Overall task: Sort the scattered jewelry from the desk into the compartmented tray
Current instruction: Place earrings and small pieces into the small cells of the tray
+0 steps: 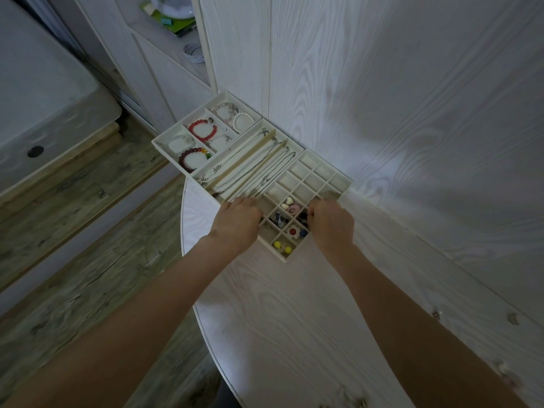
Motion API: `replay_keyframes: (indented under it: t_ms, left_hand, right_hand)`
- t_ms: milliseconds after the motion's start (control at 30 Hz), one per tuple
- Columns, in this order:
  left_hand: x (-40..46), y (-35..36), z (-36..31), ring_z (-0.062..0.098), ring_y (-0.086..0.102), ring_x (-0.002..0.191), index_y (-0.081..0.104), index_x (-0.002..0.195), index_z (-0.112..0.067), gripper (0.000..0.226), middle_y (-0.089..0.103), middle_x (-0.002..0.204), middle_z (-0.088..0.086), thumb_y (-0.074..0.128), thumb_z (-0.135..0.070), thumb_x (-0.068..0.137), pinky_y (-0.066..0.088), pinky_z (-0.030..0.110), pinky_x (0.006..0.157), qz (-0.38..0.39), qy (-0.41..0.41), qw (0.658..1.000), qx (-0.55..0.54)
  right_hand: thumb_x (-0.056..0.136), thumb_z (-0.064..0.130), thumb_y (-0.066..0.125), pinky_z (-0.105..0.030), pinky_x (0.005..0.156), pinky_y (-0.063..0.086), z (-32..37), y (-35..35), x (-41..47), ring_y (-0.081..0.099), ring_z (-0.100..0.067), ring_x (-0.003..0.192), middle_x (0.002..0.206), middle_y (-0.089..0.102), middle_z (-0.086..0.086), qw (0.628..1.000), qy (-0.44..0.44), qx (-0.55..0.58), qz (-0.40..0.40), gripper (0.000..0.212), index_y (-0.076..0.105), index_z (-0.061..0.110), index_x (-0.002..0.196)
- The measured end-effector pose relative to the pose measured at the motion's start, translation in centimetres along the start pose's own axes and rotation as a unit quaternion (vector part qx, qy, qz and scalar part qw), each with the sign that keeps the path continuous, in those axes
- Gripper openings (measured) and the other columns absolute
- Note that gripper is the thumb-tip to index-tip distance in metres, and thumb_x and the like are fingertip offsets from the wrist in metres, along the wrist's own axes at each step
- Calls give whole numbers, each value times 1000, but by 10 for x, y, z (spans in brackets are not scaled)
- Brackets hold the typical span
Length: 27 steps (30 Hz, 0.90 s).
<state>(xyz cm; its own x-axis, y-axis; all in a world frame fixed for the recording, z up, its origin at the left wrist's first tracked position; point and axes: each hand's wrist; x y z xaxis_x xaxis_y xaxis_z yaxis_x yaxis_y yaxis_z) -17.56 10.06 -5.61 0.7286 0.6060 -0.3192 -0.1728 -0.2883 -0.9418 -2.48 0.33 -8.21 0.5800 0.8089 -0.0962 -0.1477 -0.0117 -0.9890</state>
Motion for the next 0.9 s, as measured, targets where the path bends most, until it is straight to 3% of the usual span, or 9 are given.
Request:
replay_keyframes:
  t_ms: [200, 267, 333, 400, 500, 633, 700, 767, 900]
  left_hand:
    - [-1, -2, 0, 23, 31, 134, 56, 126, -16, 33, 37, 145, 6, 46, -13, 95, 27, 38, 107, 0, 2, 1000, 2]
    - [-1, -3, 0, 23, 31, 135, 55, 127, -16, 34, 37, 145, 6, 46, -14, 95, 26, 38, 108, 1, 2, 1000, 1]
    - [-2, -3, 0, 22, 31, 134, 55, 128, -16, 34, 38, 145, 5, 46, -14, 95, 26, 38, 108, 0, 4, 1000, 1]
    - [-2, -3, 0, 22, 31, 134, 54, 128, -16, 34, 39, 144, 5, 46, -14, 95, 27, 38, 107, 0, 5, 1000, 2]
    - [-1, -3, 0, 23, 30, 135, 53, 130, -16, 36, 38, 145, 6, 46, -14, 95, 26, 38, 108, 3, 2, 1000, 4]
    - [0, -4, -1, 23, 31, 134, 53, 130, -15, 36, 39, 144, 6, 45, -14, 95, 26, 39, 109, 8, -1, 1000, 7]
    - [1, -4, -1, 23, 32, 134, 54, 129, -15, 35, 40, 143, 6, 45, -13, 95, 26, 39, 108, 7, -2, 1000, 6]
    - [1, -3, -1, 23, 32, 133, 54, 128, -15, 35, 40, 143, 6, 45, -13, 95, 27, 39, 108, 4, -1, 1000, 5]
    - [1, -3, -1, 23, 32, 134, 55, 127, -15, 33, 40, 143, 6, 45, -15, 95, 26, 39, 108, 4, -2, 1000, 4]
  right_hand:
    - [95, 8, 49, -26, 55, 33, -1, -2, -2, 46, -15, 62, 93, 61, -7, 1000, 0, 17, 4, 14, 61, 9, 91]
    - [80, 0, 67, -20, 44, 22, 3, -1, -4, 39, -14, 50, 78, 61, -9, 999, -22, 22, -17, 11, 61, 7, 75]
    - [52, -7, 84, -10, 44, 4, 7, -2, -6, 25, -10, 37, 55, 55, -7, 998, -29, 17, -56, 31, 56, 8, 54]
    - [46, -6, 87, -10, 43, 6, 5, 3, -4, 21, -8, 35, 54, 54, -6, 997, -38, 25, -61, 35, 56, 9, 50]
    - [46, -2, 88, -13, 40, 15, 2, 7, -5, 26, -10, 32, 60, 60, -8, 999, -33, 4, -33, 33, 58, 10, 52]
    - [63, -2, 79, -14, 45, 4, 2, 2, -5, 29, -11, 39, 77, 65, -14, 999, -2, -36, -9, 18, 63, 7, 64]
    - [88, 1, 57, -20, 43, 15, 0, -3, -3, 44, -14, 53, 80, 57, -8, 998, 3, -56, 26, 8, 62, 6, 86]
    - [95, 3, 44, -22, 54, 30, -2, -8, 1, 54, -16, 70, 71, 42, 0, 996, 0, -72, 43, 16, 59, 8, 94]
    - [93, 4, 49, -23, 57, 35, -7, -15, 9, 47, -14, 66, 78, 47, -2, 998, 2, -53, 29, 16, 57, 11, 81]
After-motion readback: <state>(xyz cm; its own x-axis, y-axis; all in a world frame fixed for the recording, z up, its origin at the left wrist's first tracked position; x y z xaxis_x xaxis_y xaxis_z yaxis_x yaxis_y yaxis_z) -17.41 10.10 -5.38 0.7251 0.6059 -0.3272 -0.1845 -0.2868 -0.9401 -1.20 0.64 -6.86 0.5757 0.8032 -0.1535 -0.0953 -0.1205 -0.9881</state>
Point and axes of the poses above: each hand's wrist, its own x-axis towards the middle knuckle, its own y-axis out of the palm, z = x × y
